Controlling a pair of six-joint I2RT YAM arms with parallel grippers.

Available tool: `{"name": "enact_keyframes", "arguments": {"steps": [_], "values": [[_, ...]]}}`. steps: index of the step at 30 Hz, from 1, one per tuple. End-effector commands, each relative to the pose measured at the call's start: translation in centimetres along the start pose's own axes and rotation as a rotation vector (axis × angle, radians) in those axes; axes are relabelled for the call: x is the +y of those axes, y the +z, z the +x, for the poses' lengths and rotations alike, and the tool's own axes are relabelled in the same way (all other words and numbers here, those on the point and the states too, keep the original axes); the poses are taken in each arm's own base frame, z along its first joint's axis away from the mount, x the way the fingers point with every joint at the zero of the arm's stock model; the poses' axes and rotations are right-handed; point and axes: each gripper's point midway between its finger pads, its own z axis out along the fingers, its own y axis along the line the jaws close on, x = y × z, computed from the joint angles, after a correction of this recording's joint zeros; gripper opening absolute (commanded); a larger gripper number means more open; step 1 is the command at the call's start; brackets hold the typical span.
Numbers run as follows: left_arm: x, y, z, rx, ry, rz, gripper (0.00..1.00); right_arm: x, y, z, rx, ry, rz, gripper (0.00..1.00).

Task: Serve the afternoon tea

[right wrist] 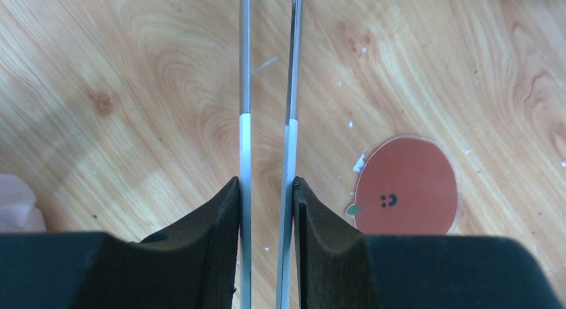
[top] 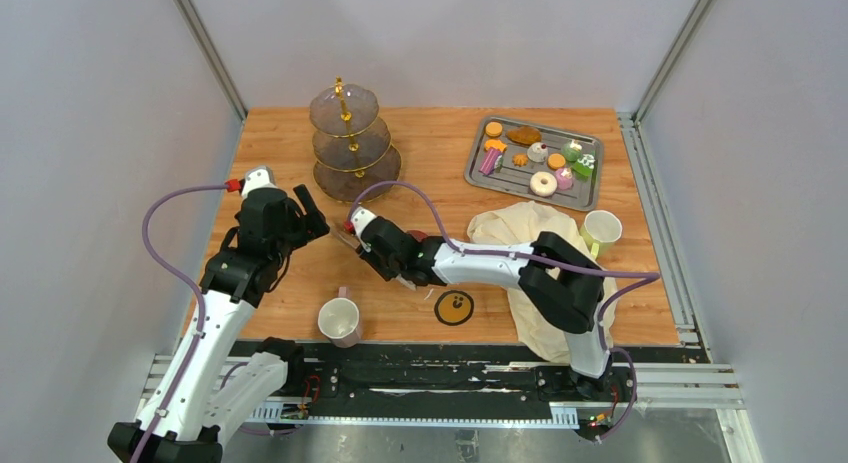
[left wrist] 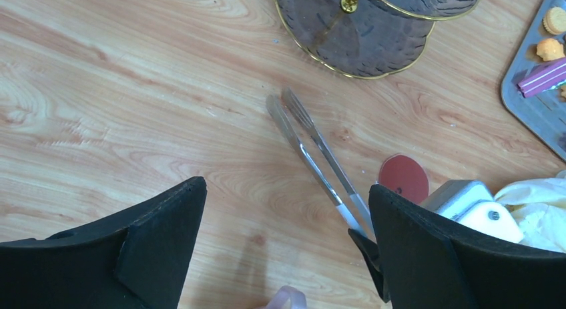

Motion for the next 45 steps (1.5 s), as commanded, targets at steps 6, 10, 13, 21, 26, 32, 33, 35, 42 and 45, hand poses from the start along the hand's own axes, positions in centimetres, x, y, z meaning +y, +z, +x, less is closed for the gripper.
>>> {"name": "enact_keyframes", "arguments": {"steps": [6, 10, 13, 21, 26, 32, 33, 35, 42, 45], "values": [[0.9, 0.2, 0.2, -0.003, -0.015, -0.045, 0.98, -0.3, 2.3, 4.0, -0.016, 0.007, 0.024, 0.43], [0.8, 0.3, 0.2, 0.0, -0.017, -0.042, 0.98, 0.1, 2.1, 3.7, -0.028, 0.022, 0.0, 0.69], [1.0, 0.3, 0.3, -0.003, -0.023, -0.053, 0.98, -0.2, 2.3, 3.6, -0.012, 0.058, 0.029, 0.82], [1.2, 0.6, 0.5, 0.002, -0.028, -0.064, 0.98, -0.1, 3.5, 4.2, 0.019, 0.135, 0.066, 0.84], [1.5, 0.8, 0.9, 0.015, -0.005, -0.08, 0.98, -0.4, 4.7, 4.8, 0.031, 0.146, 0.101, 0.82], [1.2, 1.2, 1.5, 0.028, -0.029, -0.059, 0.98, -0.4, 5.1, 4.8, 0.033, 0.141, 0.104, 0.71], [1.1, 1.2, 1.5, 0.028, -0.028, -0.058, 0.98, -0.4, 5.1, 4.8, 0.036, 0.14, 0.101, 0.67], [1.2, 1.2, 1.4, 0.025, -0.028, -0.062, 0.98, -0.3, 4.9, 4.5, 0.032, 0.141, 0.092, 0.62], [0.9, 1.2, 1.0, 0.018, -0.024, -0.058, 0.98, -0.2, 4.1, 4.4, 0.033, 0.12, 0.072, 0.68], [0.9, 1.1, 0.8, 0.015, -0.024, -0.056, 0.98, -0.2, 3.6, 4.6, 0.036, 0.122, 0.069, 0.73]]}}
